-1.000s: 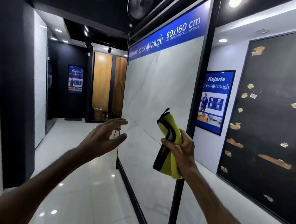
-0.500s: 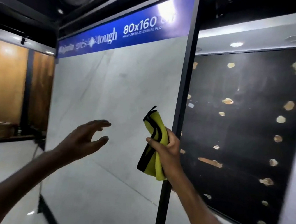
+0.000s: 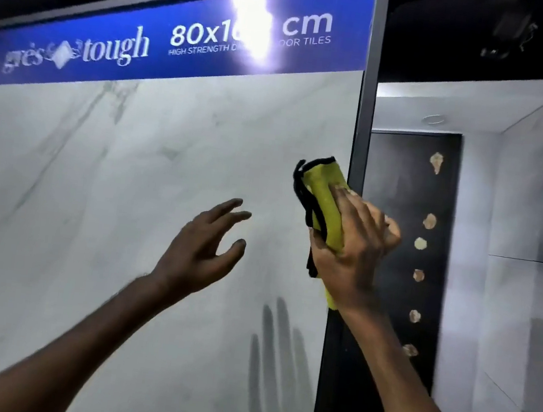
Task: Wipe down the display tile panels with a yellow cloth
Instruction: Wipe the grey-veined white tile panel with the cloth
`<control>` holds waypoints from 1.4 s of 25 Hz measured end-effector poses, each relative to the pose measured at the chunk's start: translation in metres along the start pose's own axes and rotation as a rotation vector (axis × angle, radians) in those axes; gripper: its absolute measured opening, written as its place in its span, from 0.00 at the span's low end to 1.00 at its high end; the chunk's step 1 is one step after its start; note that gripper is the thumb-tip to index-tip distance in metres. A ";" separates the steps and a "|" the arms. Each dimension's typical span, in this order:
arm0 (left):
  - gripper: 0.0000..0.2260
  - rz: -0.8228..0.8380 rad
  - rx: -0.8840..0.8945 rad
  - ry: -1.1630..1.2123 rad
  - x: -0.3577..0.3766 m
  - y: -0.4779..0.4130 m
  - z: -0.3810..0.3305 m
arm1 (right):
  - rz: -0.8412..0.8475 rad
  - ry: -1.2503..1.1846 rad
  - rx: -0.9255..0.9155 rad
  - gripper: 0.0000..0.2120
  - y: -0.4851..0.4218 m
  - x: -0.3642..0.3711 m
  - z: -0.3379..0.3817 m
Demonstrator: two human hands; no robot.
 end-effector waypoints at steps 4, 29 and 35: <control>0.27 -0.039 0.111 -0.029 0.011 -0.045 0.056 | 0.410 0.448 -0.098 0.40 -0.009 0.056 -0.007; 0.31 -0.317 0.556 -0.236 0.055 -0.109 0.108 | 0.316 0.884 0.109 0.40 -0.086 0.120 -0.011; 0.32 -0.309 0.576 -0.380 0.060 -0.157 0.103 | 0.318 0.914 0.011 0.39 -0.042 0.111 -0.012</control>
Point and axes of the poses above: each hand's wrist, its own y-axis away from the middle knuckle, its own x-axis out of the palm, z = x × y, the point moved 2 cm from there along -y, towards the middle knuckle, and after that the axes turned 4 degrees about z, right-handed, at the moved point
